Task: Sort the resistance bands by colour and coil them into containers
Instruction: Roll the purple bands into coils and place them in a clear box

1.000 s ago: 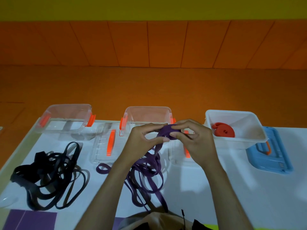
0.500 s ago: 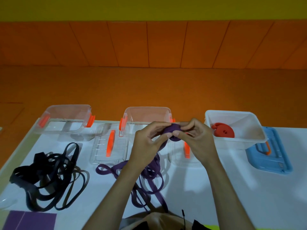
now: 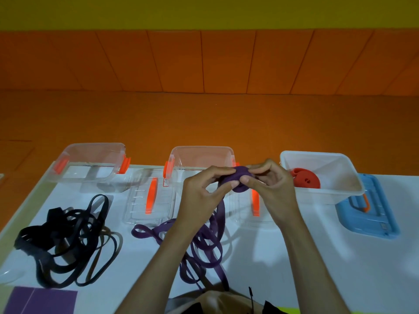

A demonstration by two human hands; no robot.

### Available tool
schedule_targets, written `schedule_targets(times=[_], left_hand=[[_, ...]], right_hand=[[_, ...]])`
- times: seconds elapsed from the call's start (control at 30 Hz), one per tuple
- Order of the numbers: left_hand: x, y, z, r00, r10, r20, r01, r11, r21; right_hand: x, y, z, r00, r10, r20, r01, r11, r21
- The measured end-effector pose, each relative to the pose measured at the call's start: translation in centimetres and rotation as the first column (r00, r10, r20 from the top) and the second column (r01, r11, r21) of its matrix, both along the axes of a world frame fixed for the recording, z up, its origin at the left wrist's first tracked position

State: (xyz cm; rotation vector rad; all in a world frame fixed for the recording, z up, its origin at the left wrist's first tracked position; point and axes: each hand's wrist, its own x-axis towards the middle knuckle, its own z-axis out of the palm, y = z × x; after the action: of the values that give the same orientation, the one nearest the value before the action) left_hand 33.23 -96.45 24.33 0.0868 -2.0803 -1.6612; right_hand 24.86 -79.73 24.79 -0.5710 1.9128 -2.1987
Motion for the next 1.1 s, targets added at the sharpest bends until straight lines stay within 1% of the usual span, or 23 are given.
schedule_targets(times=[0.1, 0.2, 0.27, 0.33, 0.4, 0.47, 0.57, 0.63, 0.7, 0.77, 0.87, 0.97, 1.03, 1.1], left_hand=[[0.1, 0.5, -0.3, 0.999, 0.04, -0.023, -0.039, 0.998, 0.043], [0.2, -0.2, 0.1, 1.0, 0.002, 0.005, -0.003, 0.996, 0.087], [0.3, -0.8, 0.5, 0.999, -0.037, 0.022, 0.036, 0.999, 0.041], [0.5, -1.0, 0.8, 0.999, -0.032, 0.035, 0.031, 0.999, 0.029], [0.6, -0.7, 0.9, 1.0, 0.003, 0.005, -0.003, 0.997, 0.077], [0.9, -0.4, 0.9, 0.999, 0.025, -0.021, -0.021, 0.987, 0.161], [1.0, -0.9, 1.5, 1.0, 0.02, 0.011, -0.022, 0.96, 0.28], [0.9, -1.4, 2.2, 1.0, -0.004, 0.019, -0.002, 0.948, 0.319], [0.9, -1.4, 2.8, 1.0, -0.003, 0.002, 0.002, 0.955, 0.298], [1.0, -1.0, 2.8, 1.0, 0.005, -0.019, 0.0, 0.966, 0.26], [1.4, -0.4, 2.5, 1.0, -0.028, 0.009, 0.025, 0.968, 0.249], [1.4, -0.9, 3.0, 0.996, -0.087, 0.038, 0.078, 0.976, 0.202], [1.2, -1.3, 3.6, 0.992, -0.123, 0.029, 0.118, 0.982, 0.145], [1.1, -1.3, 4.5, 0.993, -0.117, 0.007, 0.115, 0.986, 0.121]], right_hand=[[0.4, -0.3, 0.1, 1.0, -0.009, 0.008, 0.01, 0.999, -0.031], [1.1, -0.6, -0.3, 0.999, 0.012, 0.053, -0.009, 0.998, -0.062], [1.1, -0.5, -0.1, 0.998, 0.036, 0.051, -0.033, 0.998, -0.051], [1.0, -0.2, 0.4, 0.999, 0.036, 0.016, -0.036, 0.999, -0.025], [0.8, 0.0, 1.1, 1.0, 0.013, -0.001, -0.013, 1.0, -0.024], [0.9, -0.1, 1.5, 1.0, 0.008, 0.019, -0.007, 0.998, -0.063], [1.5, -0.7, 1.8, 0.996, -0.007, 0.094, 0.016, 0.996, -0.089], [1.9, -0.9, 1.8, 0.995, 0.017, 0.097, -0.01, 0.998, -0.068], [2.0, -0.7, 1.9, 0.996, 0.062, 0.058, -0.06, 0.998, -0.033], [2.0, -0.3, 2.5, 0.996, 0.085, 0.04, -0.084, 0.996, -0.035], [1.8, 0.1, 3.1, 0.999, 0.047, 0.019, -0.045, 0.997, -0.056], [2.3, -0.1, 2.7, 0.997, -0.02, 0.068, 0.027, 0.995, -0.101], [2.6, -0.2, 2.5, 0.997, -0.031, 0.074, 0.037, 0.996, -0.08], [2.7, -0.2, 2.9, 0.999, -0.037, 0.025, 0.038, 0.998, -0.047]])
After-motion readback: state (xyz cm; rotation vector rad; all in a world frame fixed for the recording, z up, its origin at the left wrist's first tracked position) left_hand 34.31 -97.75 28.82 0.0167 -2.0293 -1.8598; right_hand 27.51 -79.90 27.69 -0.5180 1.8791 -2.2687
